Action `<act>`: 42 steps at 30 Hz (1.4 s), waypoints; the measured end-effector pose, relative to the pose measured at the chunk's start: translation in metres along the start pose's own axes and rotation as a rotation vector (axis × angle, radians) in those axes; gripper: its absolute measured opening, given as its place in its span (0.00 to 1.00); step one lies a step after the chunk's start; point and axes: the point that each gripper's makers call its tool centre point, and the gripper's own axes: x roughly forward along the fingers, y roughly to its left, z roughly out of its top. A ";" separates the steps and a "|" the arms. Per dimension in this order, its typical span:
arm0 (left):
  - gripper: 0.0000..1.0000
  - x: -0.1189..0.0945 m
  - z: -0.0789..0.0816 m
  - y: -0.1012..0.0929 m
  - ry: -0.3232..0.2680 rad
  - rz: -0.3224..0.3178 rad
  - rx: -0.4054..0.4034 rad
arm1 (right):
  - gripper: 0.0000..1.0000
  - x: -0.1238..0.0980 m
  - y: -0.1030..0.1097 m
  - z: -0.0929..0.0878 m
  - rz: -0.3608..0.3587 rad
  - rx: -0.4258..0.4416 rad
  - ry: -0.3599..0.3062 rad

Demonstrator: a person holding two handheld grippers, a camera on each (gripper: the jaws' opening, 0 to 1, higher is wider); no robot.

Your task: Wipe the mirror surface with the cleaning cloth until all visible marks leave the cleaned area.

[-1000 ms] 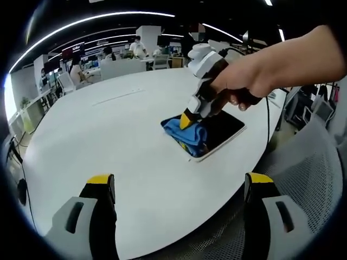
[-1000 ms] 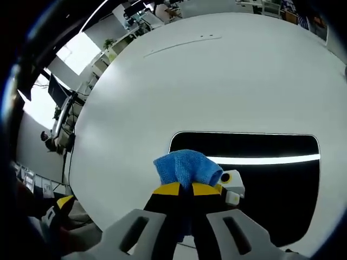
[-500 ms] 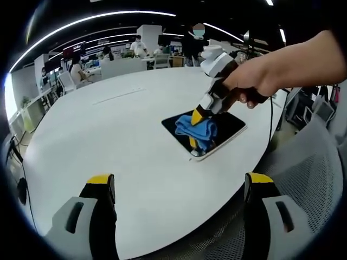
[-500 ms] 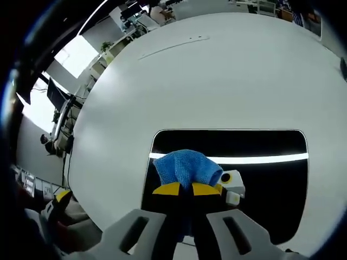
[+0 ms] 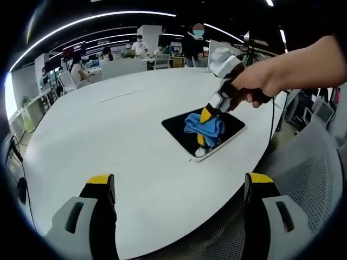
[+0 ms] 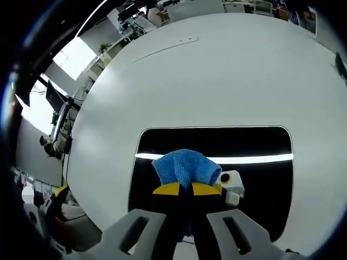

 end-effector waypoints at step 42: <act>0.99 -0.011 0.019 -0.011 -0.081 -0.064 0.011 | 0.00 -0.027 -0.073 -0.002 -0.044 0.048 -0.025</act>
